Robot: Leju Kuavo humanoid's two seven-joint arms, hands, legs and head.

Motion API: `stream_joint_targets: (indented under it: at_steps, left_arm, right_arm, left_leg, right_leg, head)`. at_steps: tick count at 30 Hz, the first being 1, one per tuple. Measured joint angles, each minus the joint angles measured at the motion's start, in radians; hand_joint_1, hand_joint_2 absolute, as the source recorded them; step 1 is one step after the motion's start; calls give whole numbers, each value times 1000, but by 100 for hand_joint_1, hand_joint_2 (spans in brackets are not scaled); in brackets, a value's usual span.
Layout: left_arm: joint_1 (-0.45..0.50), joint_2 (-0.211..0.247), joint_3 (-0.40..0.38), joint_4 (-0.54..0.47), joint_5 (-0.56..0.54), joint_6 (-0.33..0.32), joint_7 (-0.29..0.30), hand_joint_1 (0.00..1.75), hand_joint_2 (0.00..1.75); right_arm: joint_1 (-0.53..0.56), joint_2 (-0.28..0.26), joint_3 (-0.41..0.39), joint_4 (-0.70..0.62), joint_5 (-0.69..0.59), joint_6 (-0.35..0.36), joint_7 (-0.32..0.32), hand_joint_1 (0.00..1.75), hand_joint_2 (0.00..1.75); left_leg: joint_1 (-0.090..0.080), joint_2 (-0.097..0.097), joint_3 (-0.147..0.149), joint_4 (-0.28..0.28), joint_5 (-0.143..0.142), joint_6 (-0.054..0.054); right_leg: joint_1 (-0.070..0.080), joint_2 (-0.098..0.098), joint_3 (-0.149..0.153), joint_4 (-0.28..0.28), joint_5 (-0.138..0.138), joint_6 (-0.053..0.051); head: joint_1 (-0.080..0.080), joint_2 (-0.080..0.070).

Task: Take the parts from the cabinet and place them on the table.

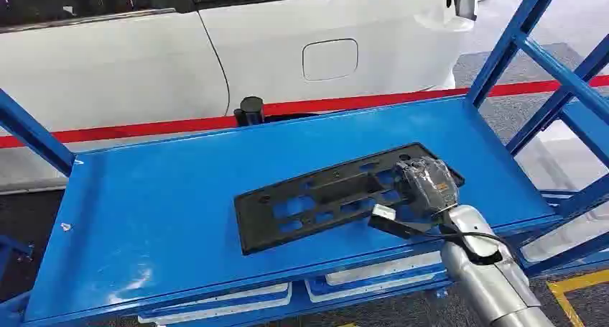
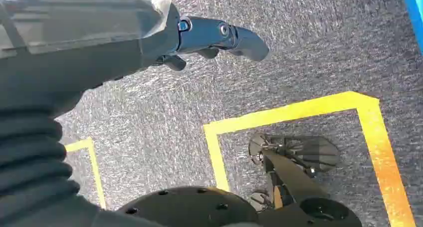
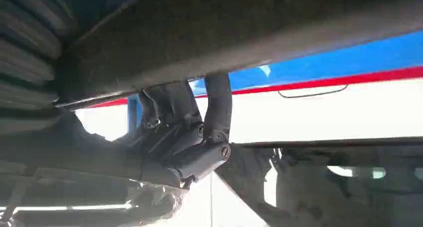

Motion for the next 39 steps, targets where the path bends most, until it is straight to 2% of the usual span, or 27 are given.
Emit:
stream_joint_targets:
  at_steps: [5, 10, 18, 22, 30, 37, 39]
  left_arm:
    - [1, 0, 0, -2, 9, 19, 16, 0, 175]
    - [2, 0, 0, -2, 15, 21, 18, 0, 175]
    - [6, 0, 4, -4, 23, 44, 26, 0, 175]
    - [7, 1, 5, -5, 24, 48, 29, 0, 175]
    - [7, 2, 5, -8, 27, 51, 29, 0, 175]
    - [8, 2, 10, -9, 41, 53, 32, 0, 175]
    - [8, 2, 15, -8, 42, 53, 32, 0, 175]
  right_arm:
    - [15, 29, -48, -25, -146, -34, -22, 175, 175]
    - [28, 47, -78, -41, -179, -45, -30, 175, 175]
    - [75, 89, -155, -127, -399, -95, -69, 175, 175]
    - [98, 108, -193, -202, -481, -100, -87, 175, 175]
    - [118, 130, -239, -299, -544, -103, -100, 175, 175]
    - [132, 168, -278, -390, -716, -74, -98, 175, 175]
    - [134, 178, -288, -407, -732, -71, -98, 175, 175]
  left_leg:
    - [0, 0, 0, 0, 0, 0]
    - [0, 0, -1, 0, 0, 0]
    - [0, 0, -3, 0, 0, 0]
    - [0, 0, -4, 0, 0, 0]
    - [0, 0, -4, 0, 0, 0]
    - [0, 0, -4, 0, 0, 0]
    - [0, 0, -4, 0, 0, 0]
  right_leg:
    - [0, 0, 0, 0, 0, 0]
    - [0, 0, 0, 0, 0, 0]
    - [0, 0, -2, 0, 0, 0]
    - [0, 0, -3, 0, 0, 0]
    - [0, 0, -4, 0, 0, 0]
    - [0, 0, -4, 0, 0, 0]
    - [0, 0, -4, 0, 0, 0]
  head:
    - [0, 0]
    - [0, 0]
    - [0, 0]
    - [0, 0]
    - [0, 0]
    - [0, 0]
    - [0, 0]
